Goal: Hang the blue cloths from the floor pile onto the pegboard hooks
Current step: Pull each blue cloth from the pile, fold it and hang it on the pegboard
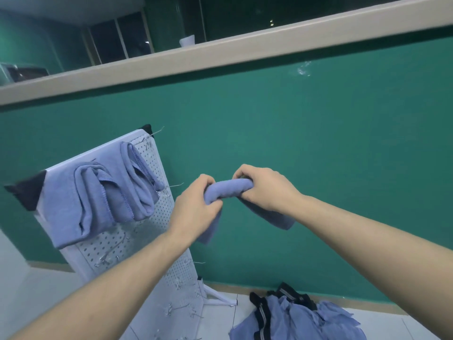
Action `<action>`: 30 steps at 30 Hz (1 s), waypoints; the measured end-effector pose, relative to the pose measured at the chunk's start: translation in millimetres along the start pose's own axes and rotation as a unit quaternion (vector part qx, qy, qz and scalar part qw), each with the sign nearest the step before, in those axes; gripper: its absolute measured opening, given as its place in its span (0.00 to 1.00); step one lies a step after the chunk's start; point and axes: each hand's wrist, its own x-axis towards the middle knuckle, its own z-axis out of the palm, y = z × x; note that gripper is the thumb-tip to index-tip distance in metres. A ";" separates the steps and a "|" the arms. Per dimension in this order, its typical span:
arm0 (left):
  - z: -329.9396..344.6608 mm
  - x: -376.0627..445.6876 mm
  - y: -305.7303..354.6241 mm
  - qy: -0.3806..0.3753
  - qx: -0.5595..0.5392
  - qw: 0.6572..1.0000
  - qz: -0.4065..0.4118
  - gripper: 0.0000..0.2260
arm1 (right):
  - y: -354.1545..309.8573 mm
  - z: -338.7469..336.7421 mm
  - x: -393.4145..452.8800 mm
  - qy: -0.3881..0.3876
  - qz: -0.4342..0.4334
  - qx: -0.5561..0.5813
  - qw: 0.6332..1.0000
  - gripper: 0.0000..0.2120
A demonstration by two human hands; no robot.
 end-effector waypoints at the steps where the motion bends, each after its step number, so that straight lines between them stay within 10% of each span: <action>1: -5.7 4.2 1.4 0.016 0.020 1.000 0.011 0.08 | -1.7 -1.7 3.0 -0.005 -0.015 0.003 1.000 0.09; 17: -91.4 67.9 -3.9 0.031 0.149 0.985 0.079 0.18 | -69.6 28.8 104.6 0.099 -0.136 0.209 0.963 0.13; 23: -124.1 113.1 -3.0 0.017 0.013 0.995 -0.094 0.24 | -90.5 33.1 150.9 0.131 -0.169 0.284 0.935 0.12; 30: -134.8 161.8 -10.9 -0.056 0.146 0.980 -0.125 0.16 | -101.5 42.3 198.2 0.170 -0.203 0.164 0.950 0.14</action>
